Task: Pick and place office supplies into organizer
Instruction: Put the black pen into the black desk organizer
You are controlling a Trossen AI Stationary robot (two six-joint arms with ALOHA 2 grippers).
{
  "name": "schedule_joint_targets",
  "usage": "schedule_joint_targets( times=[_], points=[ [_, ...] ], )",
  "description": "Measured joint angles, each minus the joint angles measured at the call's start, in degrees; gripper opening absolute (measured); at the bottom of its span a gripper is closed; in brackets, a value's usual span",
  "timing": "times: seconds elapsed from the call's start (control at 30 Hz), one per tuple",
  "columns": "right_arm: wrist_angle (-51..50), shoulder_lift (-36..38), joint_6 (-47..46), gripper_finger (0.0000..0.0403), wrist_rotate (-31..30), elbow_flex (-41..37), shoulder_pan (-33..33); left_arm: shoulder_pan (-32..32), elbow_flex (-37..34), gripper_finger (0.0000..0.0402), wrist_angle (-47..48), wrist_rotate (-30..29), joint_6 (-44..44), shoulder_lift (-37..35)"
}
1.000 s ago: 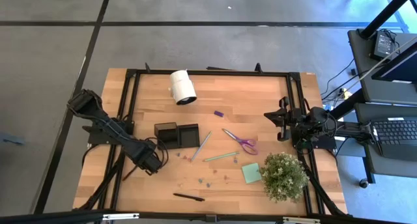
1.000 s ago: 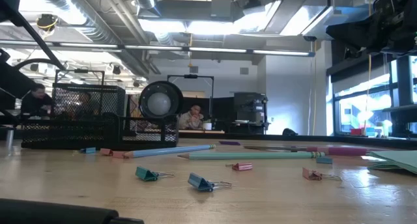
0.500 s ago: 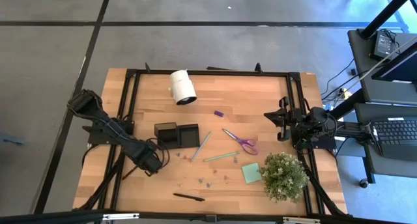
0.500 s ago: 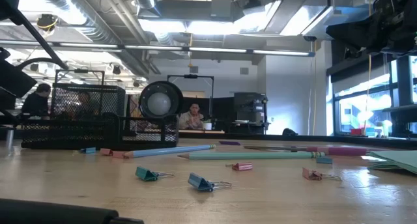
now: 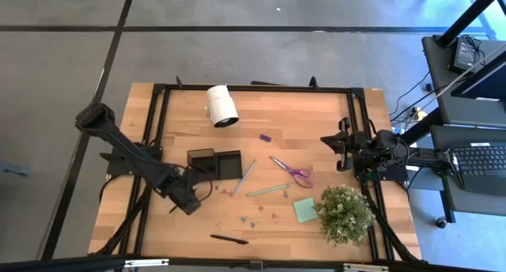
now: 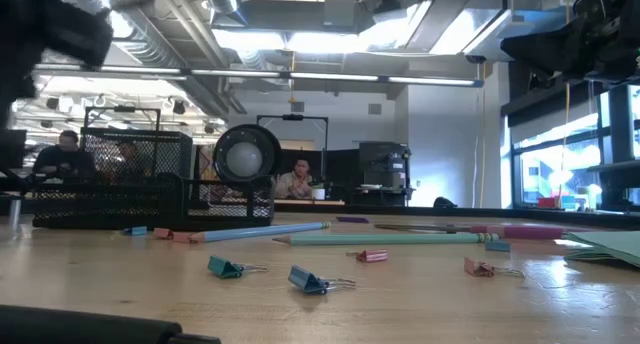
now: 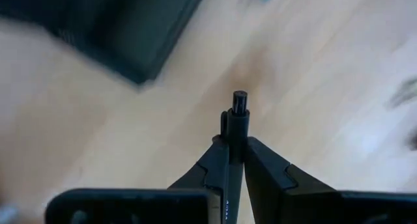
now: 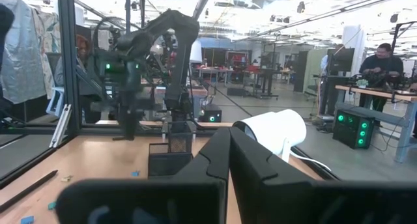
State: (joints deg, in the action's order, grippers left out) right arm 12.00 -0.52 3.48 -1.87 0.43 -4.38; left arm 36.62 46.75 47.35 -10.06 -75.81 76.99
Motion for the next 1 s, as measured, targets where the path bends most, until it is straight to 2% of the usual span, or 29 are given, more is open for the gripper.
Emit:
schedule_joint_targets(
  times=[0.17, 0.3, 0.43, 0.57, 0.67, 1.0],
  points=[
    [0.31, -0.01, 0.01, 0.0012, 0.00, 0.00, -0.01, 0.02, 1.82, 0.0031, 0.20, -15.32, 8.19, -6.09],
    [0.55, 0.01, 0.00, 0.0012, -0.01, 0.00, 0.00, 0.02, 2.37, 0.0031, 0.22, -30.44, 15.86, -10.65],
    [0.53, 0.01, 0.01, 0.0012, -0.01, 0.00, 0.01, -0.43, 2.37, 0.0031, 0.27, -39.26, 22.26, -14.65],
    [0.51, 0.00, 0.00, 0.0012, 0.00, 0.00, 0.00, -1.96, 2.37, 0.0031, -0.49, -42.00, 28.89, -17.90],
    [0.49, 0.01, 0.00, 0.0012, 0.00, 0.00, 0.02, -3.57, 2.37, 0.0031, -2.75, -41.81, 34.12, -19.83],
    [0.29, 0.01, -0.01, 0.0012, 0.00, 0.01, -0.01, -10.66, 2.37, 0.0031, -3.66, -34.86, 41.60, -19.23]
  ],
)
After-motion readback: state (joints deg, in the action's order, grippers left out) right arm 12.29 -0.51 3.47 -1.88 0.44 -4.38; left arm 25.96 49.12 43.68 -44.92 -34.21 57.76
